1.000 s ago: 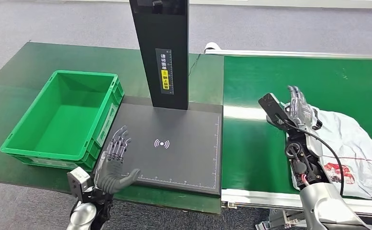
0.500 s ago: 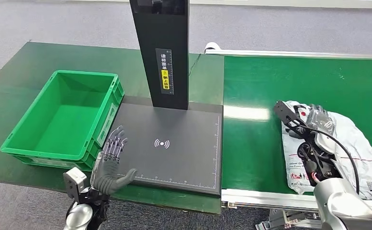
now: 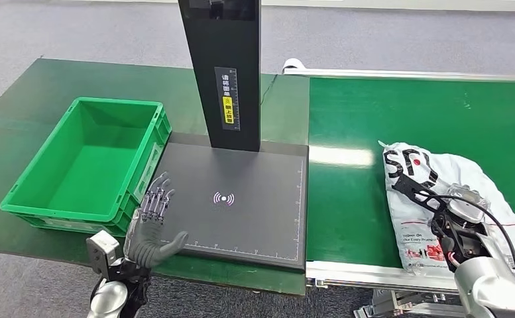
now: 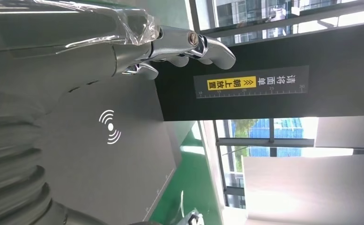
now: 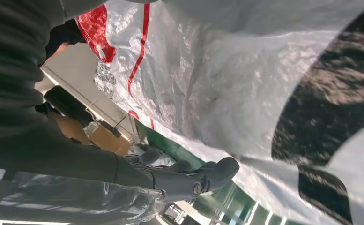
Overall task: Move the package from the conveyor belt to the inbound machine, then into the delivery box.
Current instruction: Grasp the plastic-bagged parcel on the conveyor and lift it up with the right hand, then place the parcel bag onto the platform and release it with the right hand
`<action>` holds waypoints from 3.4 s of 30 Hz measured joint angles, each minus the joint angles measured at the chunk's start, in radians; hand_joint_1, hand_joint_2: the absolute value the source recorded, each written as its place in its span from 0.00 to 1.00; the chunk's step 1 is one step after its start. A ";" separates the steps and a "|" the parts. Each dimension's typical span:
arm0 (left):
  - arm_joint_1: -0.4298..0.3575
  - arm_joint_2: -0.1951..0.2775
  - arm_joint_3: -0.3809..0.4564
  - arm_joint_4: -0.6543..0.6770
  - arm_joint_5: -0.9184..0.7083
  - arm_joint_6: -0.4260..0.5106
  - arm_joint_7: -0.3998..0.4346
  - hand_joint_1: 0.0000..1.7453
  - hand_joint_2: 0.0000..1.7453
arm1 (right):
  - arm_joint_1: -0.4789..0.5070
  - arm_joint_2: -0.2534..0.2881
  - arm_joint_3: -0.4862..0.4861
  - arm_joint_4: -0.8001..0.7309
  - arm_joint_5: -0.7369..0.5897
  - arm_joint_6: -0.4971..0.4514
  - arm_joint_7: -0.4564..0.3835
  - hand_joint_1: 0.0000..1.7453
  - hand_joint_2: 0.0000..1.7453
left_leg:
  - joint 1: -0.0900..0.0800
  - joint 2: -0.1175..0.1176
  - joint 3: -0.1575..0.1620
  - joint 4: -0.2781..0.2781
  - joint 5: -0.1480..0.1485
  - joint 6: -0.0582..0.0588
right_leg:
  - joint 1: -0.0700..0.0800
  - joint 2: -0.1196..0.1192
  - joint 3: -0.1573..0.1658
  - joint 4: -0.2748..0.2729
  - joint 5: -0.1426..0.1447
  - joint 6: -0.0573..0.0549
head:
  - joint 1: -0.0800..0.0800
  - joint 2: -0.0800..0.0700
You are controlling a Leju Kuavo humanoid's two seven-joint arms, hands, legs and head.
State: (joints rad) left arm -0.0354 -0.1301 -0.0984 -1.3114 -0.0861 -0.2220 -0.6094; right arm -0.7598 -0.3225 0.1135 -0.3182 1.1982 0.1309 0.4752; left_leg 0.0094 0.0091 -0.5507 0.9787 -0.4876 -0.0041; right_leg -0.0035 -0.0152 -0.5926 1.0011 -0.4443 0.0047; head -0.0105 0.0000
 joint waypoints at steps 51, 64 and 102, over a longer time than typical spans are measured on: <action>0.059 -0.004 0.013 -0.047 -0.009 0.018 -0.017 0.00 1.00 | 0.234 0.210 -0.033 -0.593 -0.387 -0.334 -0.739 1.00 1.00 | 0.000 0.000 -0.001 0.000 0.000 0.000 | 0.000 0.000 0.000 0.000 0.000 0.000 | 0.000 0.000; 0.014 -0.012 0.023 -0.040 -0.010 0.104 -0.075 0.00 1.00 | 0.354 0.258 0.268 -0.887 -0.469 -0.156 -0.953 1.00 1.00 | 0.000 0.001 0.000 -0.001 0.000 0.000 | 0.001 0.000 0.000 0.000 0.000 0.000 | 0.000 0.000; 0.006 -0.043 0.027 -0.098 -0.014 0.506 -0.090 0.00 1.00 | 0.080 0.394 0.879 -0.411 -0.128 -0.350 -0.759 1.00 1.00 | 0.000 0.002 0.001 -0.001 0.001 0.000 | 0.001 0.000 0.000 0.000 0.000 0.000 | 0.000 0.000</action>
State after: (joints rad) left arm -0.0298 -0.1728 -0.0713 -1.4092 -0.0998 0.2835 -0.6994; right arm -0.6802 0.0717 0.9921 -0.7296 1.0702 -0.2189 -0.2841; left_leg 0.0098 0.0106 -0.5501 0.9781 -0.4870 -0.0046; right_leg -0.0027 -0.0149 -0.5924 1.0016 -0.4445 0.0044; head -0.0102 0.0000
